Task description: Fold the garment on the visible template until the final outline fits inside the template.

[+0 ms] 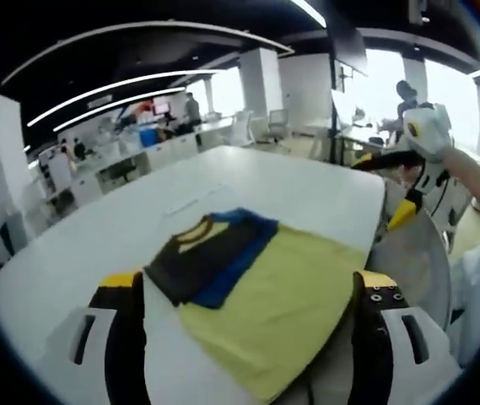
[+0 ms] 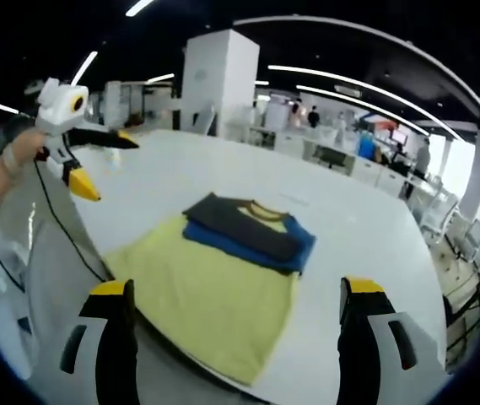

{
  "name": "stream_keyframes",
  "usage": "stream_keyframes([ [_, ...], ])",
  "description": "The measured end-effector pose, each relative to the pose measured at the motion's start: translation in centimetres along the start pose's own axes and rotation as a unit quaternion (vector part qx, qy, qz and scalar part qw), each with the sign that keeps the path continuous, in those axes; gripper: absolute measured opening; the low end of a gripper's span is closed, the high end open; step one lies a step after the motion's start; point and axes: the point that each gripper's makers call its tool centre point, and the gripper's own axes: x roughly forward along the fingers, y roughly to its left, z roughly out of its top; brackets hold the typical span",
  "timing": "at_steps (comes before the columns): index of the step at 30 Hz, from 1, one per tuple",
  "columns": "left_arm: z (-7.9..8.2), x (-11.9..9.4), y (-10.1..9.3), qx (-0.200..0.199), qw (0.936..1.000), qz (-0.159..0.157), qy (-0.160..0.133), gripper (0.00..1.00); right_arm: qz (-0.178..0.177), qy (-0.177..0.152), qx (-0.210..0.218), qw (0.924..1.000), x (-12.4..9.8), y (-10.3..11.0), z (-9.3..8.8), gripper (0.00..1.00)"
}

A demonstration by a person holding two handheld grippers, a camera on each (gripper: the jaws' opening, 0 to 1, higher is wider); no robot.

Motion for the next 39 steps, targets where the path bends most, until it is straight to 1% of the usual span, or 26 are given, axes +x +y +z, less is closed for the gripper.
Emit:
stream_keyframes([
  [7, -2.0, -0.7, 0.3, -0.022, 0.9997, 0.006, 0.013, 1.0, -0.001, 0.007, 0.0, 1.0, 0.1, -0.1, -0.5, 1.0],
  [10, -3.1, -0.9, 0.4, -0.03, 0.9992, 0.009, 0.026, 1.0, -0.003, 0.011, 0.004, 0.9999, 0.1, -0.3, -1.1, 1.0],
  [12, -3.7, -1.1, 0.6, -0.038, 0.9987, 0.015, 0.031, 1.0, -0.004, 0.008, 0.005, 0.9999, 0.0, -0.3, -1.2, 1.0],
  [20, -5.7, -1.3, 0.7, -0.061, 0.9966, 0.021, 0.051, 1.0, -0.011, 0.023, 0.014, 0.9996, 0.3, -0.9, -2.2, 1.0],
  [25, -7.4, -1.1, 0.9, -0.086, 0.9934, 0.026, 0.072, 1.0, -0.012, 0.034, 0.017, 0.9992, 0.7, -1.1, -2.9, 1.0],
  [31, -8.6, -0.8, 0.8, -0.101, 0.9911, 0.022, 0.084, 1.0, -0.014, 0.044, 0.025, 0.9986, 1.2, -1.3, -3.6, 1.0],
  [33, -9.0, -0.6, 0.8, -0.118, 0.9887, 0.02, 0.09, 1.0, -0.013, 0.047, 0.028, 0.9984, 1.5, -1.4, -3.9, 1.0],
  [34, -9.2, -0.5, 0.6, -0.132, 0.9868, 0.014, 0.092, 1.0, -0.014, 0.049, 0.03, 0.9983, 1.6, -1.5, -4.0, 1.0],
  [36, -9.6, -0.3, 0.7, -0.131, 0.9869, 0.012, 0.094, 1.0, -0.014, 0.05, 0.032, 0.9982, 1.8, -1.7, -4.1, 1.0],
  [39, -10.7, 0.0, 0.5, -0.129, 0.9849, 0.01, 0.116, 1.0, -0.014, 0.056, 0.033, 0.9978, 2.0, -1.8, -4.5, 1.0],
])
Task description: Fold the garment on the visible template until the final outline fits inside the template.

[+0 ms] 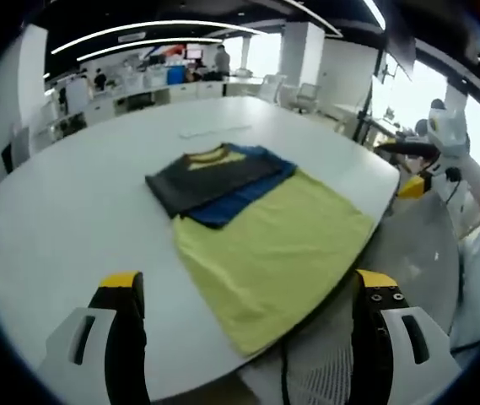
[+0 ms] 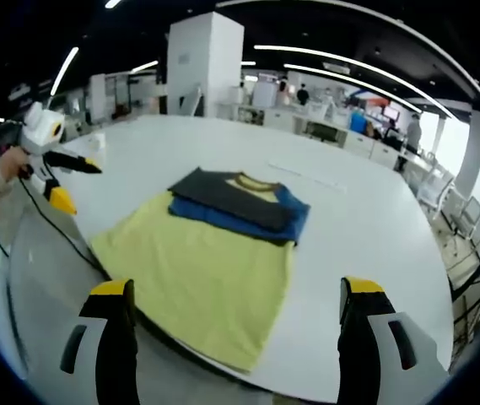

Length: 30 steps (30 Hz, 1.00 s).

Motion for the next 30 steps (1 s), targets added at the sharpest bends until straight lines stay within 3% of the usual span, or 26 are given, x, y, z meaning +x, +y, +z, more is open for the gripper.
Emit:
stream_keyframes([
  [17, -2.8, 1.3, 0.3, -0.054, 0.9981, -0.008, 0.028, 0.95, 0.002, 0.037, 0.025, 0.999, 1.0, -0.5, -3.2, 1.0],
  [26, -5.7, 2.0, 0.9, -0.072, 0.9947, -0.002, 0.074, 0.91, 0.0, 0.062, 0.027, 0.9977, 1.4, -1.0, -5.0, 1.0],
  [30, -6.3, 2.2, 0.9, -0.09, 0.9927, -0.008, 0.079, 0.87, 0.011, 0.068, 0.028, 0.9972, 1.5, -0.6, -5.4, 0.99],
])
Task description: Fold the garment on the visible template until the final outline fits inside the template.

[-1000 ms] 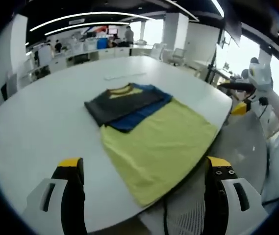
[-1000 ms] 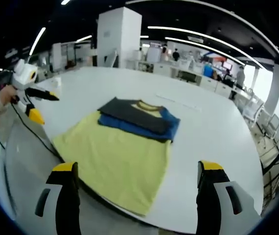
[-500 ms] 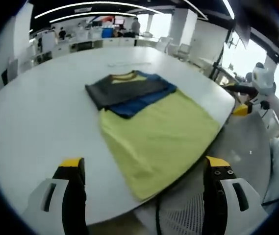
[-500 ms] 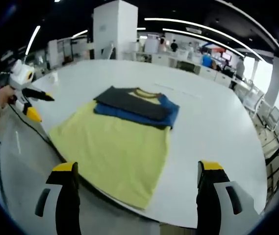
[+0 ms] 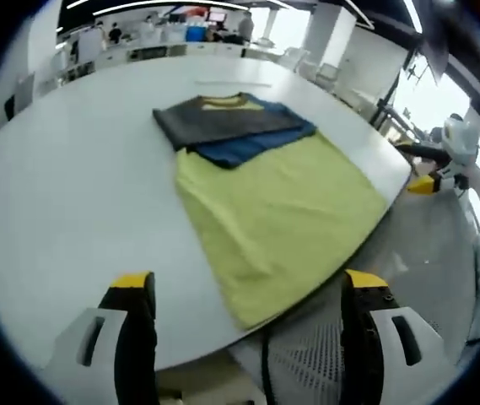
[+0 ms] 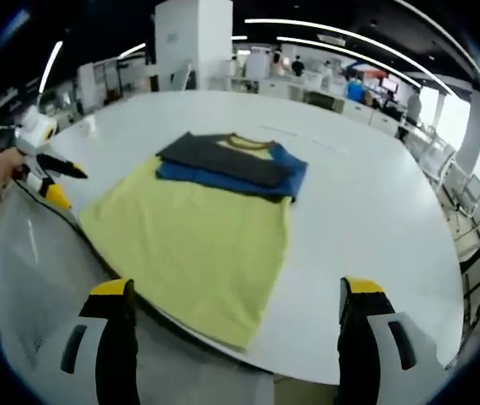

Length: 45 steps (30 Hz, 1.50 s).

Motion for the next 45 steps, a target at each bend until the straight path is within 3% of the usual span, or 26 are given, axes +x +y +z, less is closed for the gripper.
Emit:
stream_keyframes([
  [3, -0.7, 0.2, 0.0, -0.012, 0.9998, -0.004, 0.015, 0.85, 0.014, 0.015, -0.012, 0.9997, 0.2, 0.5, -0.5, 0.91],
  [8, -1.1, 0.3, 0.2, -0.036, 0.9992, -0.003, 0.019, 0.75, 0.018, 0.031, -0.019, 0.9992, 0.7, 0.6, -1.1, 0.88],
  [13, -2.3, 0.4, 0.7, -0.031, 0.9986, 0.007, 0.041, 0.69, 0.025, 0.046, -0.019, 0.9984, 0.9, 0.4, -1.6, 0.83],
  [17, -2.4, 0.4, 0.5, -0.049, 0.9982, -0.001, 0.034, 0.6, 0.028, 0.057, -0.013, 0.9979, 1.1, 0.3, -2.1, 0.77],
  [20, -3.0, 0.6, 0.7, -0.05, 0.9976, 0.002, 0.048, 0.55, 0.031, 0.071, -0.01, 0.9969, 1.2, 0.1, -2.7, 0.73],
  [26, -3.5, 0.8, 0.7, -0.066, 0.9963, 0.003, 0.055, 0.52, 0.031, 0.085, -0.008, 0.9958, 1.5, -0.2, -3.4, 0.65],
  [30, -3.7, 0.9, 0.8, -0.068, 0.9959, 0.004, 0.059, 0.51, 0.024, 0.104, -0.017, 0.9941, 1.6, -0.5, -4.2, 0.67],
  [43, -4.2, 1.0, 1.0, -0.048, 0.9954, 0.013, 0.083, 0.44, 0.038, 0.131, 0.003, 0.9906, 1.7, -0.6, -5.5, 0.45],
  [45, -4.3, 1.0, 1.0, -0.048, 0.9952, 0.014, 0.084, 0.43, 0.03, 0.147, -0.003, 0.9887, 1.7, -0.9, -6.2, 0.4],
])
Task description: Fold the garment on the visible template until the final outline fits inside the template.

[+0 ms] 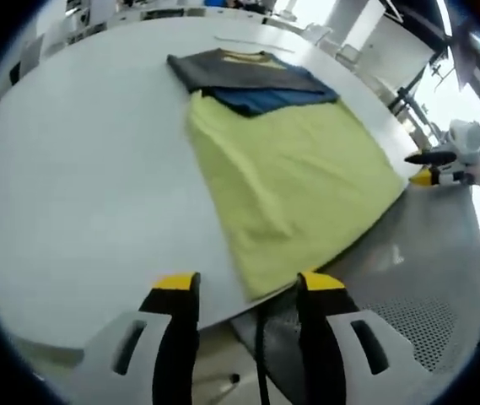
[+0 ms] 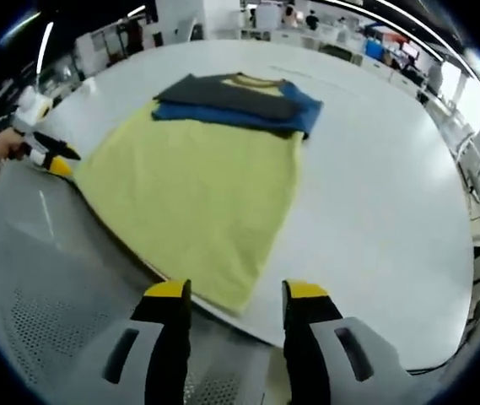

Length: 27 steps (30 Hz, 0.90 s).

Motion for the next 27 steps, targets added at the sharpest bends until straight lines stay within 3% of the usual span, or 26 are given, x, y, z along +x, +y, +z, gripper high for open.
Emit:
stream_keyframes([
  [12, -0.2, 0.1, 0.1, 0.003, 0.9999, 0.003, 0.012, 0.35, 0.014, 0.015, 0.017, 0.9996, 0.8, -0.2, -1.0, 0.29],
  [27, -0.4, 0.3, 0.1, 0.027, 0.9992, 0.012, 0.028, 0.28, 0.022, 0.041, 0.007, 0.9989, 1.6, -0.2, -2.0, 0.27],
])
